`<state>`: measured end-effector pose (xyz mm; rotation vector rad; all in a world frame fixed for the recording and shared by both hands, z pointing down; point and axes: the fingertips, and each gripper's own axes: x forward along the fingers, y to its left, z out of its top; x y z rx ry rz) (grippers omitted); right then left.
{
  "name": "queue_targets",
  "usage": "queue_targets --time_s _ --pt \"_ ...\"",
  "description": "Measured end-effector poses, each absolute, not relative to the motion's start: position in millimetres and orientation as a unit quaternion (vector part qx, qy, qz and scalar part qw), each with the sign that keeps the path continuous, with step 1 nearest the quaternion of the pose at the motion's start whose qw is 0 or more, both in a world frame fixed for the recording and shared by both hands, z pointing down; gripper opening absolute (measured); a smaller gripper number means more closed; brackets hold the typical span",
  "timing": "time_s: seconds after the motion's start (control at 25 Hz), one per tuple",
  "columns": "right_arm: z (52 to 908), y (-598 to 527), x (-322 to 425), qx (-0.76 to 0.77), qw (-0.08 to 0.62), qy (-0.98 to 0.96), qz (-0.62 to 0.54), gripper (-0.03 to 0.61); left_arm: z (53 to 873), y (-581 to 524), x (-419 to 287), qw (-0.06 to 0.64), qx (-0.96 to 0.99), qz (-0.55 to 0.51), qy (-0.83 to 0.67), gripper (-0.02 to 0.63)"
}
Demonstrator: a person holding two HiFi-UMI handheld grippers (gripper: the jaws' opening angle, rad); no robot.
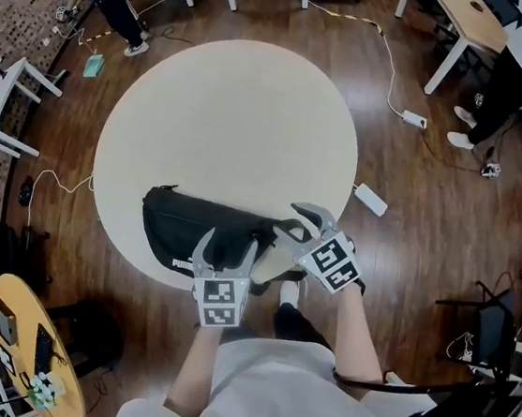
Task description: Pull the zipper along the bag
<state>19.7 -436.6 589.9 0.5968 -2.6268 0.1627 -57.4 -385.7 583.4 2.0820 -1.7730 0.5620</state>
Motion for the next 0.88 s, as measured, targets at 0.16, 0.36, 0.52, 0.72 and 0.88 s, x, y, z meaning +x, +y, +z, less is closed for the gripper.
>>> queue_targets --time_s 0.16,0.36,0.52,0.72,0.88 --pt "620 -440 13 0.204 0.244 -0.945 0.08 0.215 604 -382 -50 0.202 0.744 0.206 -0.602 0.368" --pt "665 -444 19 0.214 0.265 -0.935 0.104 0.201 633 -370 -24 0.258 0.763 0.213 -0.553 0.36" --pt "703 -433 28 0.19 0.303 -0.925 0.126 0.19 658 -360 -6 0.302 0.762 0.221 -0.528 0.359" --pt "725 -422 4 0.124 0.334 -0.927 0.117 0.19 690 -364 3 0.333 0.747 0.239 -0.523 0.345" --pt "734 -421 -9 0.075 0.358 -0.926 0.097 0.181 722 -363 10 0.359 0.723 0.262 -0.53 0.33"
